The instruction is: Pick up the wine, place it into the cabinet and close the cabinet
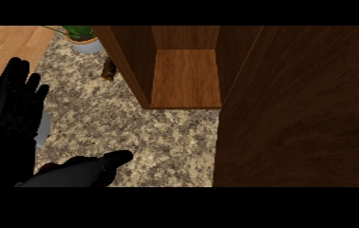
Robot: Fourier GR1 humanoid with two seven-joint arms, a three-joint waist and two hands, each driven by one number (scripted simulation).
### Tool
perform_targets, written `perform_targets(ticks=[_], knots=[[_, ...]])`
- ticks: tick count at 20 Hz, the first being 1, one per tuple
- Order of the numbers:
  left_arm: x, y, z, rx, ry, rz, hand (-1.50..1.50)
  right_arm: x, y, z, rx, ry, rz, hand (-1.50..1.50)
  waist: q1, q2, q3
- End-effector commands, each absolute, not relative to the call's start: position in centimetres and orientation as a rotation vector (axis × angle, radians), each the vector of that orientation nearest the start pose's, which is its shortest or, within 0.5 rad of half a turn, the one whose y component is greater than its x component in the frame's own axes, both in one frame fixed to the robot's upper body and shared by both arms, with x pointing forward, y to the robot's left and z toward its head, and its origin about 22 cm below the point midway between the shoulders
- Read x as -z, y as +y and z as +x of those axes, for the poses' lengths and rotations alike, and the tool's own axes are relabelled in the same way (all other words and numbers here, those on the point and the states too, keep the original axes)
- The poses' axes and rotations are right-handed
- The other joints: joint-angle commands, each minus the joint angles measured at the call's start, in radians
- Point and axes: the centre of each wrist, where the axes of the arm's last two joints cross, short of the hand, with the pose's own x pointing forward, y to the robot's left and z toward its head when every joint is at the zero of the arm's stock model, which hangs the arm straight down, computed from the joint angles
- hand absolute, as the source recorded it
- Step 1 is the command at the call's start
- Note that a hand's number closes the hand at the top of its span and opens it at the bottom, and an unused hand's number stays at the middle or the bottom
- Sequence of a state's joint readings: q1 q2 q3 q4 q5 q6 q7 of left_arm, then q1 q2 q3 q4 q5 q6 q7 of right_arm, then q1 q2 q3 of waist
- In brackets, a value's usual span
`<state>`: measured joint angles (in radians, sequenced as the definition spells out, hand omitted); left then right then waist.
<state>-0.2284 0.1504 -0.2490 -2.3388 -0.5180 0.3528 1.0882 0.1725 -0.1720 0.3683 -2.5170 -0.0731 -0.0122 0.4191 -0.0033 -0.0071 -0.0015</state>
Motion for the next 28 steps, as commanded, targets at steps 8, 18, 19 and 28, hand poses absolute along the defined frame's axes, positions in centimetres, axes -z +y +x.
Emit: perform_targets(ticks=[8,18,19,28], knots=[[-16.6,22.1,15.4,-0.16,-1.502,0.269,-1.5,-20.7,-20.5,8.3,-0.306,-1.952,0.345,-1.5,0.001,0.002,-0.001],[-12.0,25.0,15.3,-0.124,-1.455,0.243,-1.5,-21.4,-20.7,7.2,-0.295,-1.935,0.349,-1.5,-0.003,0.001,0.0],[-11.4,25.8,15.7,-0.106,-1.455,0.24,-1.5,-21.3,-20.4,7.5,-0.277,-1.941,0.347,-1.5,-0.003,0.002,-0.001],[-5.8,26.5,16.5,-0.14,-1.39,0.283,-1.5,-21.6,-20.6,7.2,-0.284,-1.95,0.361,-1.5,-0.01,0.003,0.0]])
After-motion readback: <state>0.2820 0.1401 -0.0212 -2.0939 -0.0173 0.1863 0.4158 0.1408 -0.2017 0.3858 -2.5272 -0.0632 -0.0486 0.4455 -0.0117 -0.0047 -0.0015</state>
